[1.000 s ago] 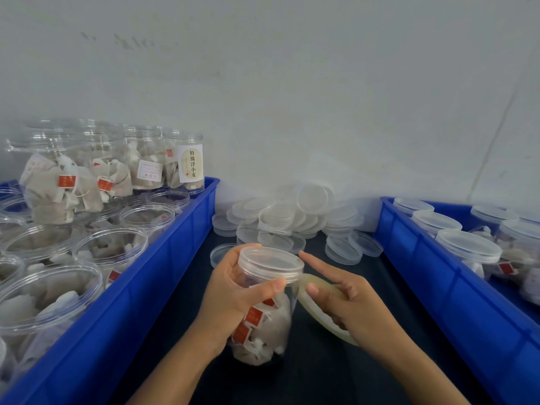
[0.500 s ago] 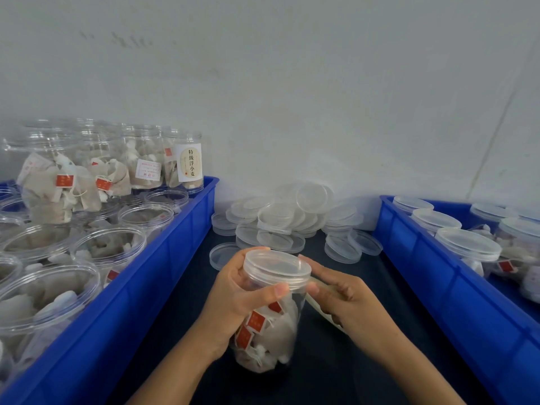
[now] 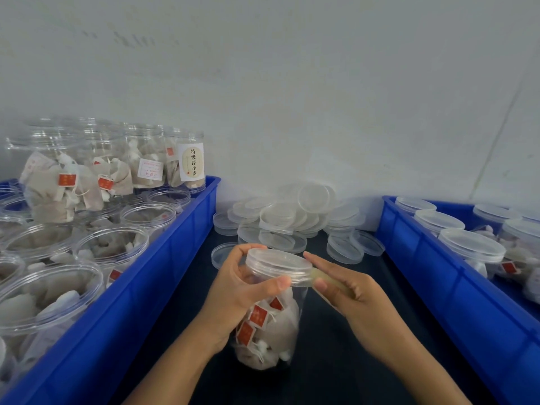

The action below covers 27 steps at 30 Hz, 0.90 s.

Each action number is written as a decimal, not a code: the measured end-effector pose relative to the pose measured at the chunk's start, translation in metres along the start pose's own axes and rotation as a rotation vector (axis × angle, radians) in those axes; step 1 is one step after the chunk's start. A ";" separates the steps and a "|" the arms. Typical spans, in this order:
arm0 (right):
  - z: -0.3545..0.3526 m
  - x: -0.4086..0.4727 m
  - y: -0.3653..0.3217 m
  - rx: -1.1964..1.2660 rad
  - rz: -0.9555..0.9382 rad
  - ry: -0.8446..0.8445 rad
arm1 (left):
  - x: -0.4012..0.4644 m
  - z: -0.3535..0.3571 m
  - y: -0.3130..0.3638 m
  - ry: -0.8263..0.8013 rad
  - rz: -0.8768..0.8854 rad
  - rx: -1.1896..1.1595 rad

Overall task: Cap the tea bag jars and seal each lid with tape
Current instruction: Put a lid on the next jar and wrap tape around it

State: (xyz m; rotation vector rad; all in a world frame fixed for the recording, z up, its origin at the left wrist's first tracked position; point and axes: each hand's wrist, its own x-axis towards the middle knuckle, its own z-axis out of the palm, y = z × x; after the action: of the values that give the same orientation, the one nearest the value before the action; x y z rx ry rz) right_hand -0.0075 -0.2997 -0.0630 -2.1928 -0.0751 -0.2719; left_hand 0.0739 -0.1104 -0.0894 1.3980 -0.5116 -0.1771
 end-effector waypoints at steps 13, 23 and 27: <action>-0.004 -0.002 -0.002 -0.030 -0.019 0.048 | 0.001 0.000 0.001 0.000 -0.004 -0.023; -0.004 0.000 0.002 0.010 -0.019 0.035 | 0.001 0.001 0.001 -0.060 -0.012 -0.007; 0.000 0.002 0.003 0.148 -0.045 -0.019 | -0.001 0.001 0.001 -0.093 -0.001 -0.049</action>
State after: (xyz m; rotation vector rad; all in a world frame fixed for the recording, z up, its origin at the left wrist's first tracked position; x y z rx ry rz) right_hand -0.0051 -0.3013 -0.0651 -2.0491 -0.1514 -0.2623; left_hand 0.0729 -0.1105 -0.0887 1.3466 -0.5802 -0.2553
